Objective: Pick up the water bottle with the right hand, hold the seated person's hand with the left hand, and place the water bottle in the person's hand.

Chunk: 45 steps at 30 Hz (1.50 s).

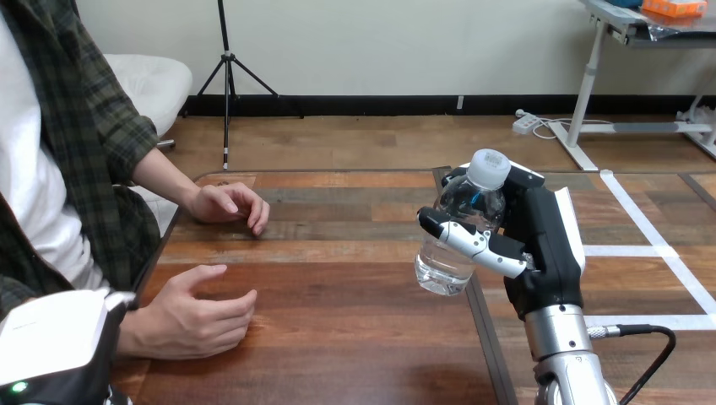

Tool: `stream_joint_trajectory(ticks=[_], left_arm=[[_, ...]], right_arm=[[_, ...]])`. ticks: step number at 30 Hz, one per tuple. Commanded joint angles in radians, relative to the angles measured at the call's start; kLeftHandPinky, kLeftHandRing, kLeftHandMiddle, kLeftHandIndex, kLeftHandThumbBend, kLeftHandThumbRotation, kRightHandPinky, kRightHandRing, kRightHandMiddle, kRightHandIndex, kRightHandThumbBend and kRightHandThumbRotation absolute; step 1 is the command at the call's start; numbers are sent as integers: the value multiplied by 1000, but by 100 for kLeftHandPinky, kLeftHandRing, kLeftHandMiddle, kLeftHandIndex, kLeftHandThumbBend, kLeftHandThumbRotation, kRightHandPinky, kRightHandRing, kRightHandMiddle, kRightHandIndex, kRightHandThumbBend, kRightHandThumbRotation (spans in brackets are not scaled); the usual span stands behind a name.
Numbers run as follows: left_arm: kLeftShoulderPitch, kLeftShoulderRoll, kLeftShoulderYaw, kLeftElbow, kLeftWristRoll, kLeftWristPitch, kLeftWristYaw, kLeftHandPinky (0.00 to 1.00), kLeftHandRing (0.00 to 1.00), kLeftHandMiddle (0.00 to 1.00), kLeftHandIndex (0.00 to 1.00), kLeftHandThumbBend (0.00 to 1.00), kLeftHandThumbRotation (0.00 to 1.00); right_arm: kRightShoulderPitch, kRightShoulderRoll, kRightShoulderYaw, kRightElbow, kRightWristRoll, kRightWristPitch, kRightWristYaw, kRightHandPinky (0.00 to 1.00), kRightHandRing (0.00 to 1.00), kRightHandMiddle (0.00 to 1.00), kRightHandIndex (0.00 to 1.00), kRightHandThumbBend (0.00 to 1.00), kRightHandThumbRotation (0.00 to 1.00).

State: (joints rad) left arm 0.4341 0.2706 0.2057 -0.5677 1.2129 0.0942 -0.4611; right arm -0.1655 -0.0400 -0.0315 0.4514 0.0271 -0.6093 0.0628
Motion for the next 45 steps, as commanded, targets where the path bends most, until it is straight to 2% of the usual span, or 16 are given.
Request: stream_joint_trajectory(ticks=[1,6,13,27,45], left_arm=[[-68,6,-48,-48,75,46,-53,89,91,90,82,96,2],[-85,3,-74,-30,128,78,-63,88,91,90,81,95,0],[-98,10,-100,-1,174,109,-61,87,90,89,80,94,0],[-101,25,-118,32,171,128,-22,86,89,88,81,92,0],[-101,39,-139,86,143,111,88,84,87,86,79,93,0]], right_arm=[[-89,1,-4,-69,10,-31,4,35,38,41,42,54,0],[-95,-6,-3,-55,7,-51,16,35,38,41,42,54,0],[-95,-4,-5,-56,20,-47,32,35,38,41,42,53,0],[-93,-2,-7,-71,31,-30,47,35,38,41,42,51,0],[-98,-12,-9,-66,34,-33,72,35,38,41,42,50,0]])
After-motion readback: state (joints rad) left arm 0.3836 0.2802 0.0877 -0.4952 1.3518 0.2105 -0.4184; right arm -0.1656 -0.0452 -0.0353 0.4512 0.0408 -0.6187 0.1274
